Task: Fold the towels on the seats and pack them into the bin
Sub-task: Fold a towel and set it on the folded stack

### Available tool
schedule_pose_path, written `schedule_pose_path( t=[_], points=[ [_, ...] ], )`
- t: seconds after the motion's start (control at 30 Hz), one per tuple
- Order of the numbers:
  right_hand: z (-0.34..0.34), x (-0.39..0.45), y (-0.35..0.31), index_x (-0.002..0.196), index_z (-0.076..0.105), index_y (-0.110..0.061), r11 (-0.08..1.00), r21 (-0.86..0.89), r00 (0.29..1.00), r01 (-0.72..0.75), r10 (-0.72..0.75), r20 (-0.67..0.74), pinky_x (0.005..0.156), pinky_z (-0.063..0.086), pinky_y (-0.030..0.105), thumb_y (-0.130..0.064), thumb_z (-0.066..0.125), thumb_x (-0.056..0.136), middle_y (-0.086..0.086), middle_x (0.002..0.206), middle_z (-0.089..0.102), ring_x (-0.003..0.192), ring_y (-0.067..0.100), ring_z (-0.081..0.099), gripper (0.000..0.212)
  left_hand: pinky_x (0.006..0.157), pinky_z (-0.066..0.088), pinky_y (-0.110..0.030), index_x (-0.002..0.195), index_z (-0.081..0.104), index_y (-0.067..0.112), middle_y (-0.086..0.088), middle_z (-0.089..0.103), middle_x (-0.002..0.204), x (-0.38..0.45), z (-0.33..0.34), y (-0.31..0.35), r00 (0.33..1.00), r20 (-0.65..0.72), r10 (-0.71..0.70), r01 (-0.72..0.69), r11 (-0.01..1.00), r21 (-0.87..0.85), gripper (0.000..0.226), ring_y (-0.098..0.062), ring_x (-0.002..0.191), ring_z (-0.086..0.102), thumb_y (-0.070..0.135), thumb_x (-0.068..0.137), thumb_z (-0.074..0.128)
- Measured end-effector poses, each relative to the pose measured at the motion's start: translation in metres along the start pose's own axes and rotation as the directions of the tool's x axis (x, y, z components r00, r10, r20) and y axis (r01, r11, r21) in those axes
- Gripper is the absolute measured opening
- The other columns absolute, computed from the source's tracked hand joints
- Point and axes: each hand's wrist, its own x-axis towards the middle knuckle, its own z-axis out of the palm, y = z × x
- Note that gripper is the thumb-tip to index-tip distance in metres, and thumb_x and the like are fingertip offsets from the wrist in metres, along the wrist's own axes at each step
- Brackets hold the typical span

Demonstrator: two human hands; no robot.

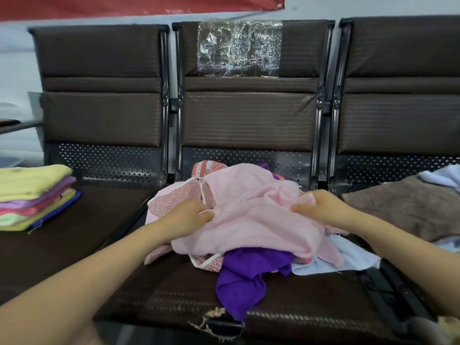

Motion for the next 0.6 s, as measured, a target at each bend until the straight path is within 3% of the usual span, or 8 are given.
schedule_pose_path(
  t=[0.1,0.2,0.27,0.3,0.37,0.43,0.53,0.6],
  points=[
    [-0.007,-0.02,-0.005,0.082,0.07,-0.017,0.999,-0.04,0.996,-0.002,0.006,0.086,0.063,0.045,0.022,-0.037,0.067,0.086,-0.002,0.074,0.07,0.075,0.01,0.059,0.021,0.064,0.035,-0.033,0.061,0.044,0.017,0.003,0.045,0.06,-0.023,-0.008,0.003,0.995,0.047,0.093,-0.091,0.995,-0.046,0.047,-0.012,0.063,0.042,0.058,0.084,0.039],
    [-0.013,-0.049,-0.01,0.095,0.056,-0.04,0.998,-0.061,0.972,0.012,0.002,0.234,0.07,0.043,0.008,-0.045,0.063,0.088,-0.022,0.083,0.065,0.084,-0.007,0.059,0.011,0.086,0.043,-0.033,0.084,0.065,0.005,0.0,0.061,0.086,-0.05,-0.013,0.017,0.97,-0.072,0.231,-0.241,0.951,-0.193,0.058,-0.012,0.088,0.055,0.056,0.085,0.038],
    [-0.01,-0.061,-0.003,0.108,0.064,-0.033,0.989,-0.15,0.935,-0.008,0.06,0.349,0.089,0.045,0.017,-0.071,0.057,0.076,-0.011,0.104,0.068,0.1,0.003,0.061,0.05,0.099,0.039,-0.019,0.108,0.067,0.002,0.004,0.065,0.112,-0.064,-0.014,0.031,0.96,-0.125,0.251,-0.28,0.876,-0.393,0.051,-0.003,0.111,0.055,0.043,0.091,0.043],
    [-0.008,-0.065,0.002,0.11,0.067,-0.024,0.978,-0.211,0.915,-0.011,0.095,0.393,0.096,0.046,0.027,-0.08,0.054,0.07,-0.004,0.109,0.069,0.106,0.013,0.061,0.07,0.097,0.04,-0.018,0.109,0.066,0.0,0.004,0.066,0.112,-0.07,-0.011,0.037,0.969,-0.113,0.22,-0.247,0.835,-0.492,0.048,-0.001,0.108,0.056,0.039,0.093,0.043],
    [-0.002,-0.071,0.01,0.108,0.068,-0.014,0.961,-0.278,0.884,0.006,0.124,0.45,0.099,0.046,0.035,-0.088,0.049,0.064,0.003,0.11,0.07,0.108,0.02,0.062,0.088,0.084,0.042,-0.017,0.091,0.066,0.002,0.01,0.067,0.091,-0.078,0.003,0.046,0.991,-0.081,0.106,-0.133,0.806,-0.577,0.036,0.003,0.086,0.057,0.03,0.098,0.043],
    [-0.001,-0.075,0.011,0.102,0.069,-0.01,0.969,-0.248,0.888,0.008,0.107,0.447,0.098,0.047,0.037,-0.094,0.043,0.06,0.006,0.107,0.071,0.102,0.019,0.064,0.098,0.077,0.039,-0.014,0.082,0.063,0.004,0.008,0.062,0.081,-0.082,0.019,0.047,1.0,-0.003,0.025,-0.023,0.859,-0.511,0.031,0.002,0.078,0.052,0.017,0.102,0.043],
    [-0.007,-0.082,0.002,0.105,0.068,-0.029,0.986,-0.15,0.925,0.071,-0.009,0.379,0.1,0.038,0.019,-0.053,0.044,0.096,-0.01,0.115,0.066,0.107,0.001,0.057,0.035,0.073,0.037,-0.02,0.084,0.06,0.003,-0.004,0.055,0.084,-0.08,0.031,0.041,0.982,0.188,-0.02,0.086,0.932,-0.352,0.03,-0.008,0.082,0.048,0.023,0.101,0.045],
    [-0.015,-0.08,-0.004,0.117,0.064,-0.035,0.985,-0.083,0.955,0.151,-0.124,0.268,0.101,0.033,0.016,-0.036,0.042,0.1,-0.019,0.121,0.059,0.114,-0.004,0.05,0.027,0.076,0.038,-0.028,0.082,0.058,0.002,-0.01,0.06,0.085,-0.07,0.022,0.037,0.983,0.178,-0.04,0.079,0.973,-0.218,0.033,-0.012,0.081,0.049,0.025,0.1,0.044]
  ],
)
